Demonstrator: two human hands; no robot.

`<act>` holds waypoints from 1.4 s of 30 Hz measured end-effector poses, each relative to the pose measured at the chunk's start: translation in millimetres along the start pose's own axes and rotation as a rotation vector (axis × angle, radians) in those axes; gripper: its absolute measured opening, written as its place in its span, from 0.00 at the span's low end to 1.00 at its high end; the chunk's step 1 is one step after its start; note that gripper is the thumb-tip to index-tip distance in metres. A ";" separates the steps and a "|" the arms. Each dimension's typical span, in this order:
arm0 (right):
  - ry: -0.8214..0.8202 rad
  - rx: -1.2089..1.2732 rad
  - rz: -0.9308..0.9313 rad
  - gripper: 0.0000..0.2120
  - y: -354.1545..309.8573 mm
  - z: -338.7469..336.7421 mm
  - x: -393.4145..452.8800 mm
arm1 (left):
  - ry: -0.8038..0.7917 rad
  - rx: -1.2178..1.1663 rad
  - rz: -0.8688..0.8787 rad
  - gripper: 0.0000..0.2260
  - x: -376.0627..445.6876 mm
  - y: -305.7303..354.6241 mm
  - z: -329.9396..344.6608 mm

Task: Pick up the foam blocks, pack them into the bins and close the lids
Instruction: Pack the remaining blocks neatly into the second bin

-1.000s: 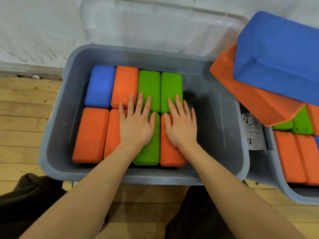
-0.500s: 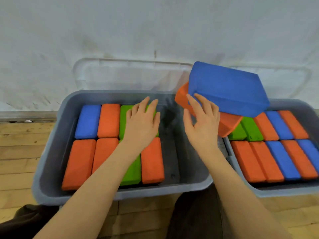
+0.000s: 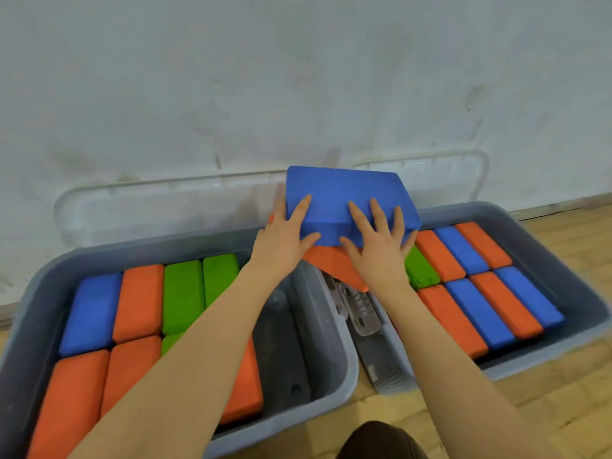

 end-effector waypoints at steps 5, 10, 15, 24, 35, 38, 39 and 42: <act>0.082 0.074 -0.010 0.23 -3.8 -2.2 4.6 | 0.139 -0.256 0.083 0.25 -4.0 -0.4 -7.7; 0.291 -0.008 -0.143 0.22 -34.7 -27.6 -9.3 | 0.325 -0.184 0.069 0.22 -35.5 -3.5 -52.0; 0.348 0.097 -0.329 0.23 -89.4 -45.5 -13.5 | 0.445 -0.175 0.077 0.20 -69.6 -17.0 -103.7; 0.315 0.288 -0.497 0.23 -173.4 -31.4 -32.8 | 0.556 -0.097 -0.012 0.18 -127.0 -67.3 -158.8; 0.121 0.530 -0.551 0.20 -215.9 20.5 -49.1 | 0.697 -0.077 0.002 0.17 -143.9 -102.8 -175.9; 0.020 0.471 -0.548 0.23 -198.1 36.4 -37.4 | 0.696 0.060 0.116 0.13 -129.5 -88.7 -158.6; -0.001 0.490 -0.510 0.24 -186.4 39.6 -30.5 | 0.704 0.076 0.131 0.13 -125.8 -86.0 -155.0; -0.013 0.480 -0.399 0.26 -148.4 45.6 -10.5 | 0.684 0.063 0.123 0.14 -117.2 -86.4 -145.9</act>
Point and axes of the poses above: each hand's wrist, its own x-axis towards the middle knuckle, its own z-axis out of the palm, y = z × x, the point moved 10 cm from there along x, towards the middle knuckle, and after that the axes turned 2 degrees about x, right-handed, at the moved point
